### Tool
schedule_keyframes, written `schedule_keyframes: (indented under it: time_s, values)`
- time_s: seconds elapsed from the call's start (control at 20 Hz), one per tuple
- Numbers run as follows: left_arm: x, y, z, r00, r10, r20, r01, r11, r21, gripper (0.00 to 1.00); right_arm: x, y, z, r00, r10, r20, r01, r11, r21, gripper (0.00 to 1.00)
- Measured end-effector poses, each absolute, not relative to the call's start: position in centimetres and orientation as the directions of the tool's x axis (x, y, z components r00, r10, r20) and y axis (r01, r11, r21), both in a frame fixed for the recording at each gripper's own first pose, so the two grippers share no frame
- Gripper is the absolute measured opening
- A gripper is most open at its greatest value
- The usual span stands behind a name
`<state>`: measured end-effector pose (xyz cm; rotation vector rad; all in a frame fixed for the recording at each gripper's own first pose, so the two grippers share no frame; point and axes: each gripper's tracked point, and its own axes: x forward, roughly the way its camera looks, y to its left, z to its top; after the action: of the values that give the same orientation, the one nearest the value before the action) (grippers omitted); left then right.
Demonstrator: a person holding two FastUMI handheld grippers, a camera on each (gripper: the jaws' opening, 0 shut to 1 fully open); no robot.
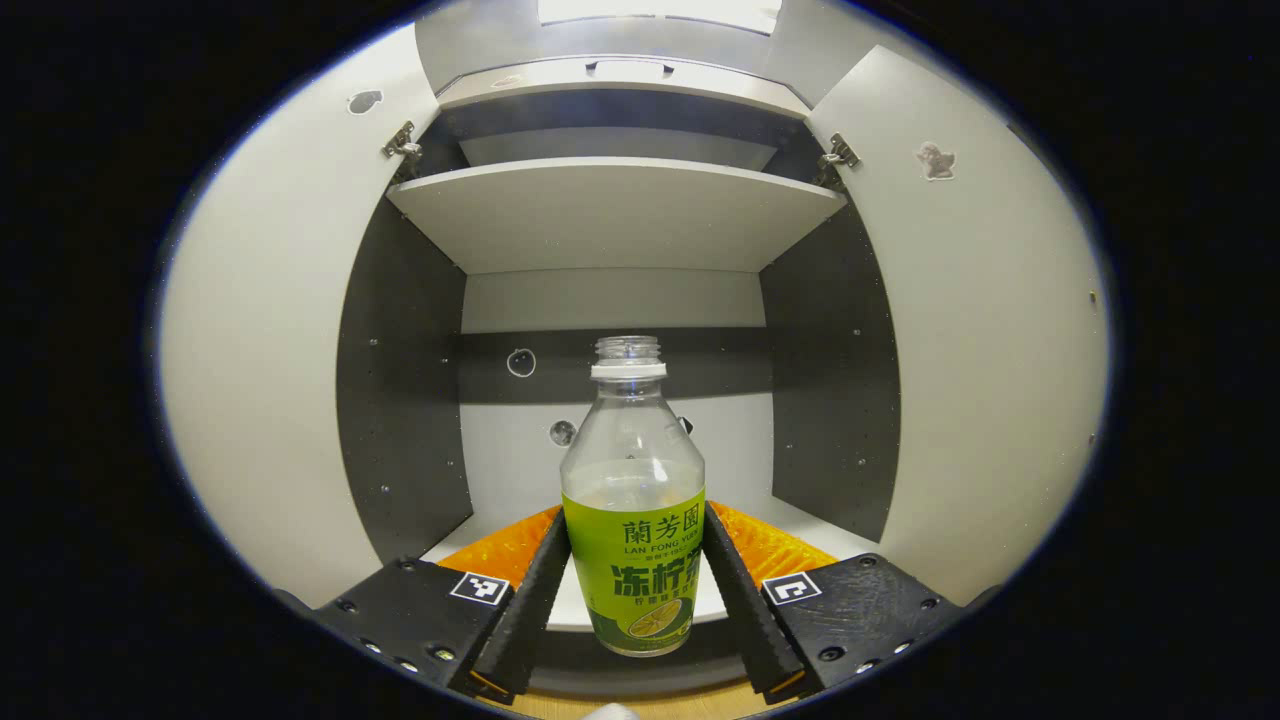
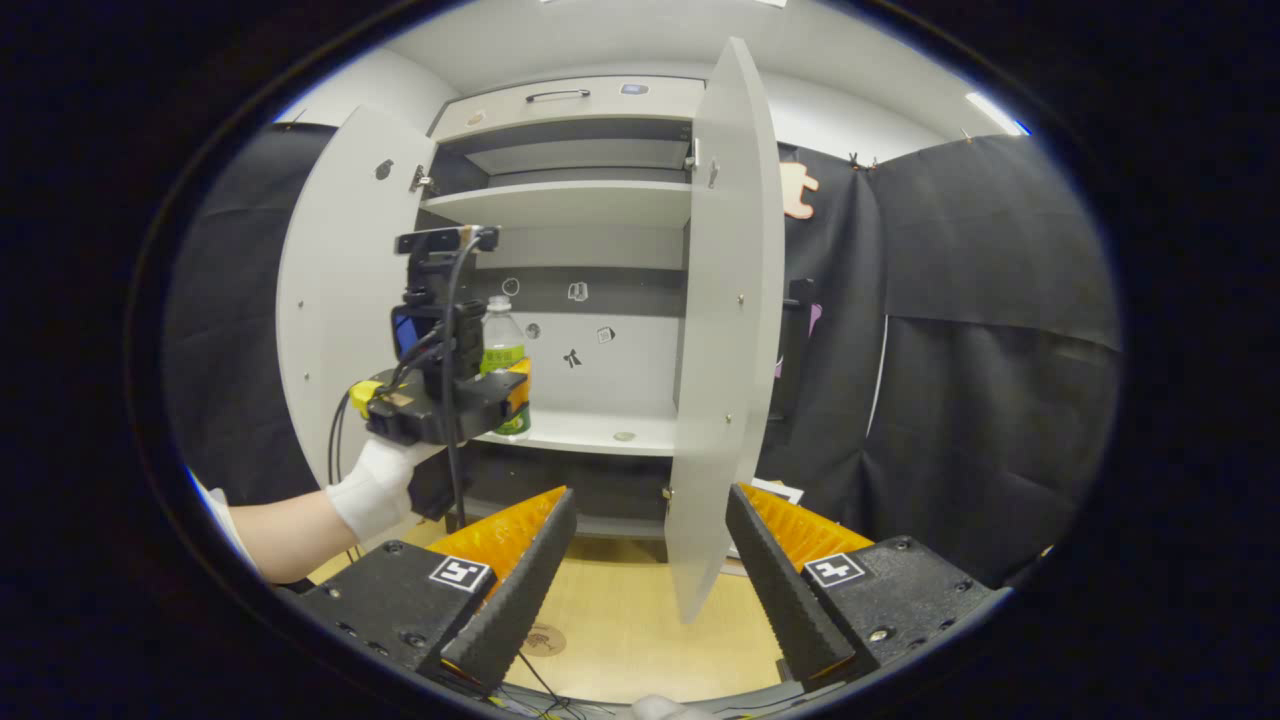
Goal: Grasp the bottle in the cabinet with the left hand and place it on the coaster, then close the right door with the right hand and the left door with the left hand.
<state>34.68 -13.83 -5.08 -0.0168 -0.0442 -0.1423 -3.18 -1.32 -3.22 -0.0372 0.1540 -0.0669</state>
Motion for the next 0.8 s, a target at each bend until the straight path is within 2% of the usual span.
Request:
schedule_keyframes:
  time_s: [0.1,0.15,0.2,0.25,0.35,0.4,0.5,0.55,0.6,0.65,0.7,0.75,0.8]
  values:
    - [31.6,-13.8,-6.2,0.987,-0.154,0.039,0.155,0.988,-0.028,0.80,-3.6,-1.6,-3.6,0.985,-0.081,-0.150,0.074,0.996,-0.053,0.95]
    - [30.1,-13.9,-6.9,0.986,-0.161,0.037,0.162,0.986,-0.032,0.77,-3.8,-1.7,-3.8,0.984,-0.086,-0.153,0.078,0.995,-0.054,0.95]
    - [28.3,-13.7,-8.1,0.985,-0.169,0.030,0.170,0.985,-0.027,0.80,-4.1,-1.9,-4.2,0.983,-0.090,-0.160,0.083,0.995,-0.050,0.95]
    - [27.2,-13.6,-9.0,0.984,-0.174,0.022,0.175,0.984,-0.019,0.77,-4.3,-2.1,-4.4,0.982,-0.094,-0.167,0.087,0.995,-0.046,0.95]
    - [25.3,-14.1,-10.6,0.979,-0.204,0.015,0.205,0.979,-0.020,0.77,-4.7,-2.5,-4.9,0.979,-0.100,-0.176,0.096,0.995,-0.036,0.95]
    - [24.3,-14.3,-11.7,0.975,-0.224,0.009,0.224,0.974,-0.018,0.77,-4.8,-2.8,-5.1,0.978,-0.105,-0.180,0.101,0.994,-0.033,1.00]
    - [22.4,-14.8,-13.7,0.967,-0.253,0.003,0.253,0.967,-0.002,0.77,-5.0,-3.3,-5.3,0.975,-0.118,-0.187,0.113,0.993,-0.037,0.95]
    - [21.5,-15.1,-14.7,0.963,-0.268,0.004,0.268,0.963,0.000,0.80,-5.1,-3.6,-5.5,0.974,-0.125,-0.191,0.119,0.992,-0.040,0.95]
    - [20.7,-15.5,-15.8,0.958,-0.285,0.002,0.285,0.958,-0.003,0.77,-5.2,-3.9,-5.6,0.972,-0.130,-0.194,0.125,0.991,-0.040,0.95]
    - [19.8,-15.9,-16.9,0.953,-0.302,-0.005,0.302,0.953,-0.008,0.81,-5.3,-4.0,-5.7,0.971,-0.133,-0.201,0.128,0.991,-0.040,0.95]
    - [18.9,-16.2,-18.1,0.948,-0.317,-0.011,0.317,0.948,-0.017,0.77,-5.3,-4.1,-6.0,0.969,-0.135,-0.208,0.130,0.991,-0.040,0.99]
    - [18.3,-16.6,-19.1,0.943,-0.334,-0.010,0.333,0.942,-0.028,0.77,-5.4,-4.2,-6.2,0.966,-0.137,-0.218,0.131,0.991,-0.040,0.99]
    - [17.7,-16.9,-20.0,0.938,-0.346,-0.008,0.345,0.938,-0.037,0.77,-5.6,-4.2,-6.5,0.964,-0.135,-0.228,0.131,0.991,-0.033,0.95]
